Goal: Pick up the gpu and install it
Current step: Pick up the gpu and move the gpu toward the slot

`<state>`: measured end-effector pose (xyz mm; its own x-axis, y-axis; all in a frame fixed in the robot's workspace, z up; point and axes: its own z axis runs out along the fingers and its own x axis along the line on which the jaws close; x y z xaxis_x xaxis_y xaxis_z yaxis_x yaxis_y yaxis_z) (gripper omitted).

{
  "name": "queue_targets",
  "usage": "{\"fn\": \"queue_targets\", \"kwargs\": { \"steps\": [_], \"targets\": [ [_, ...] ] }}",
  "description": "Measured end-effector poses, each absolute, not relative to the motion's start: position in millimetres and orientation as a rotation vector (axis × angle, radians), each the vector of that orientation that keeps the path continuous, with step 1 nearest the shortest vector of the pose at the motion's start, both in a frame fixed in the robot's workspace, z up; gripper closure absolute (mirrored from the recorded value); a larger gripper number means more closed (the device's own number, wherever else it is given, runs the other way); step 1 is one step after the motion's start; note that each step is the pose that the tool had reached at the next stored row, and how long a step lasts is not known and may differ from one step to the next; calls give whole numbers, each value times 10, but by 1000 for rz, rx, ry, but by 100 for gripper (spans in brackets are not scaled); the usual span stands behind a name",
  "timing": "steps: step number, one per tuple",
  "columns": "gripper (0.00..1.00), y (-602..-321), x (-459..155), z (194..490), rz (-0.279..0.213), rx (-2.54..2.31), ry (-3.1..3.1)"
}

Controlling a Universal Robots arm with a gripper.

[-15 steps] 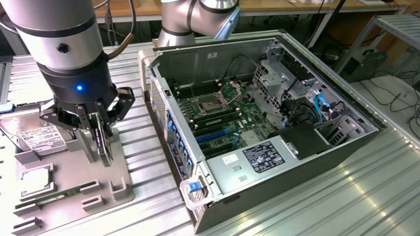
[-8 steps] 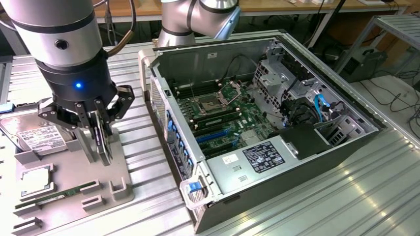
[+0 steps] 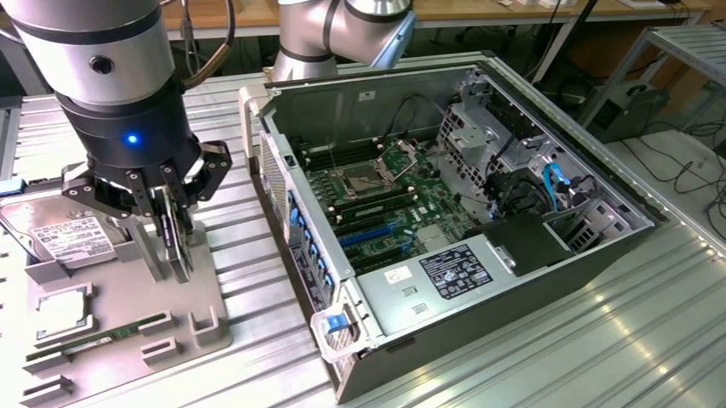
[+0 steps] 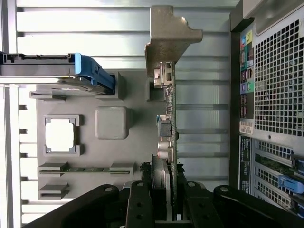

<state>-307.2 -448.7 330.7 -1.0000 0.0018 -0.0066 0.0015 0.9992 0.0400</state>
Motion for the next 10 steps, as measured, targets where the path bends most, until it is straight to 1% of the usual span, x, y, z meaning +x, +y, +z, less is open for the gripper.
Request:
{"fn": "queue_targets", "kwargs": {
  "steps": [10],
  "targets": [
    [71, -4487, -3072, 3415, 63, 3, 3134]
  ]
}}
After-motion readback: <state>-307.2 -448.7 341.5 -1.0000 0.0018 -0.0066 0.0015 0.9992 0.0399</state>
